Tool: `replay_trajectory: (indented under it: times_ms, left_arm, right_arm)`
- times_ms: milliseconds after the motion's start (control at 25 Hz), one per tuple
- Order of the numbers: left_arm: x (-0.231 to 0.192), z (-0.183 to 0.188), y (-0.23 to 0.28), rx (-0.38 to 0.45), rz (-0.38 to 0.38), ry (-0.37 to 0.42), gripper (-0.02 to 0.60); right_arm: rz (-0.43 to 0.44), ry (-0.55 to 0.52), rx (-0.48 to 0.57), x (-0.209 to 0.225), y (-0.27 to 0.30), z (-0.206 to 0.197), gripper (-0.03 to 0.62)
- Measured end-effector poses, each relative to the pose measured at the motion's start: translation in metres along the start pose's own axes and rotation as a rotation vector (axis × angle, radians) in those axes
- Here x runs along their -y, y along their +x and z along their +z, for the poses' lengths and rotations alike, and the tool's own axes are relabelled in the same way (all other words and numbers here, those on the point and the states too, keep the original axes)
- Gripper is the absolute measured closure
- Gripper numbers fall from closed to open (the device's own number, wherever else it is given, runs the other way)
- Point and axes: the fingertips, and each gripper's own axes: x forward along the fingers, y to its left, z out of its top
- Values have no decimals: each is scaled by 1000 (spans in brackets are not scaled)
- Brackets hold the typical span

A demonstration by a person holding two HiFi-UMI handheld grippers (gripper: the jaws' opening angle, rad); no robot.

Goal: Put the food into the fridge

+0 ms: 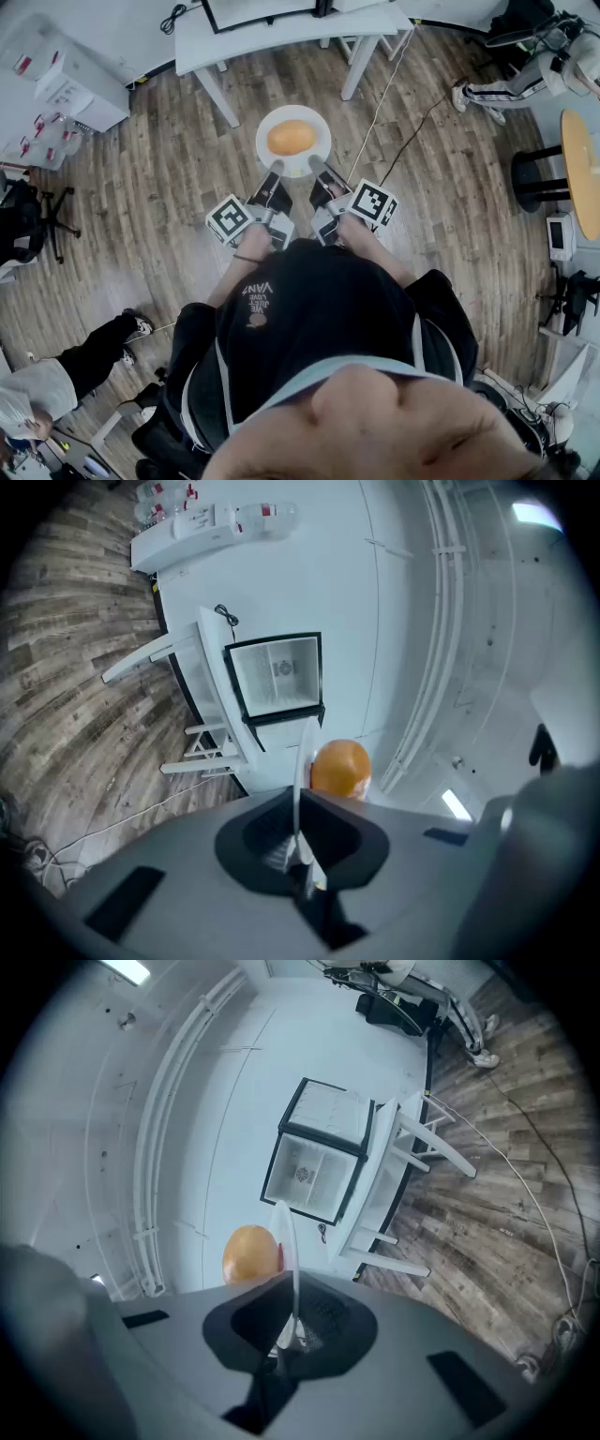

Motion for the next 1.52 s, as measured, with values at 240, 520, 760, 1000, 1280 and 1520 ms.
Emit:
replay_trajectory:
  times_ms: [240, 520, 760, 1000, 1280, 1520]
  left_arm:
    - [5, 0, 4, -4, -25, 13, 558]
    - [11, -5, 10, 2, -43, 10, 558]
    - [10, -9, 11, 24, -38, 1, 558]
    - [7, -20, 14, 43, -36, -13, 558]
    - [6, -27, 23, 71, -38, -15, 558]
    - [4, -21, 32, 73, -38, -5, 558]
  right_arm:
    - [-24, 1, 3, 6, -3, 1, 576]
    - [25, 30, 17, 3, -5, 10, 576]
    - [-6, -12, -11, 11, -9, 15, 576]
    - [13, -1, -40, 16, -15, 17, 574]
    - [39, -7, -78, 19, -16, 26, 574]
    - [53, -5, -78, 19, -7, 32, 574]
